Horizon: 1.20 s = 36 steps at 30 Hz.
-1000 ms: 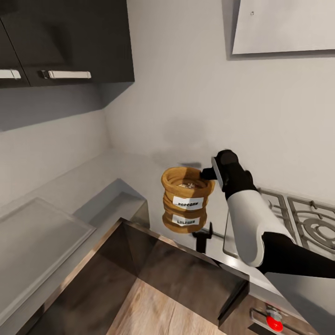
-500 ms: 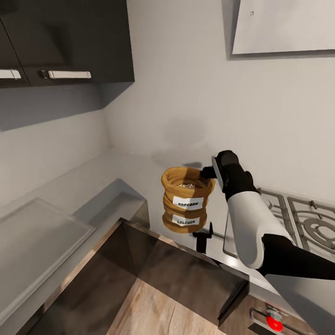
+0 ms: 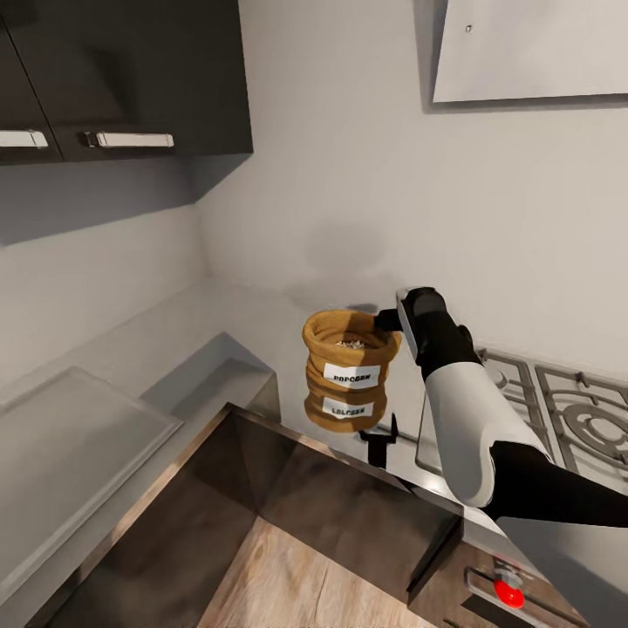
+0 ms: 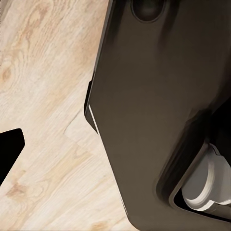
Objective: In the kitchen, take the popcorn bag from the countertop, put it into the microwave, and heat it until the popcorn is cooked so the cooked popcorn ends up inside the bag.
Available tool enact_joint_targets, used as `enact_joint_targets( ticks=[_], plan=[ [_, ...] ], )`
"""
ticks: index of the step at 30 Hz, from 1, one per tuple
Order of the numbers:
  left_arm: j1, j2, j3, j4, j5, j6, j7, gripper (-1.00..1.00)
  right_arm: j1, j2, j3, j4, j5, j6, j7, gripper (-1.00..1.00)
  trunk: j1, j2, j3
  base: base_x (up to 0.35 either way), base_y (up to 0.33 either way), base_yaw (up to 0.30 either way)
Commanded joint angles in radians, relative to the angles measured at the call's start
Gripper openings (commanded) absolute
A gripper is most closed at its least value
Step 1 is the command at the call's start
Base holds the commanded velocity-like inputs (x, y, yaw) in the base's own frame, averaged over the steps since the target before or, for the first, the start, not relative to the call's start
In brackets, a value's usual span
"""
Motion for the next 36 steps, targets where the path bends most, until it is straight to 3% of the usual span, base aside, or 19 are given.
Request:
enact_joint_targets(
  ticks=[1, 6, 14, 20, 34, 35, 36],
  plan=[
    [0.000, 0.000, 0.000, 0.000, 0.003, -0.003, 0.002, 1.00, -0.001, 0.001, -0.005, 0.000, 0.000, -0.017, 0.000, 1.00, 0.000, -0.001, -0.001, -0.001, 0.000, 0.000],
    [0.000, 0.000, 0.000, 0.000, 0.004, -0.003, 0.003, 1.00, -0.001, 0.001, -0.006, 0.002, -0.001, -0.046, 0.000, 1.00, 0.000, -0.001, -0.001, 0.000, 0.000, 0.000],
    [0.000, 0.000, 0.000, 0.000, 0.005, -0.003, 0.004, 1.00, 0.001, 0.001, -0.063, 0.054, -0.001, -0.061, -0.001, 1.00, 0.000, -0.001, -0.001, 0.000, 0.000, 0.000],
    [0.000, -0.001, 0.000, 0.000, 0.005, -0.003, 0.004, 1.00, 0.045, -0.003, -0.070, 0.092, -0.002, -0.146, 0.005, 1.00, 0.000, -0.001, -0.001, 0.000, 0.000, 0.000],
    [0.000, 0.000, 0.000, 0.000, 0.005, -0.003, 0.004, 1.00, 0.048, -0.005, -0.072, 0.121, -0.002, -0.138, 0.000, 1.00, 0.000, -0.001, -0.001, 0.000, 0.000, 0.000],
    [0.000, 0.000, 0.000, 0.000, 0.005, -0.003, 0.004, 1.00, 0.048, -0.005, -0.072, 0.123, -0.002, -0.138, 0.000, -1.00, 0.000, -0.001, -0.001, 0.000, 0.000, 0.000],
    [0.000, 0.000, 0.000, 0.000, 0.005, -0.003, 0.004, 1.00, 0.048, -0.005, -0.072, 0.124, -0.001, -0.138, 0.000, -1.00, 0.000, -0.001, -0.001, 0.000, 0.000, 0.000]
  ],
)
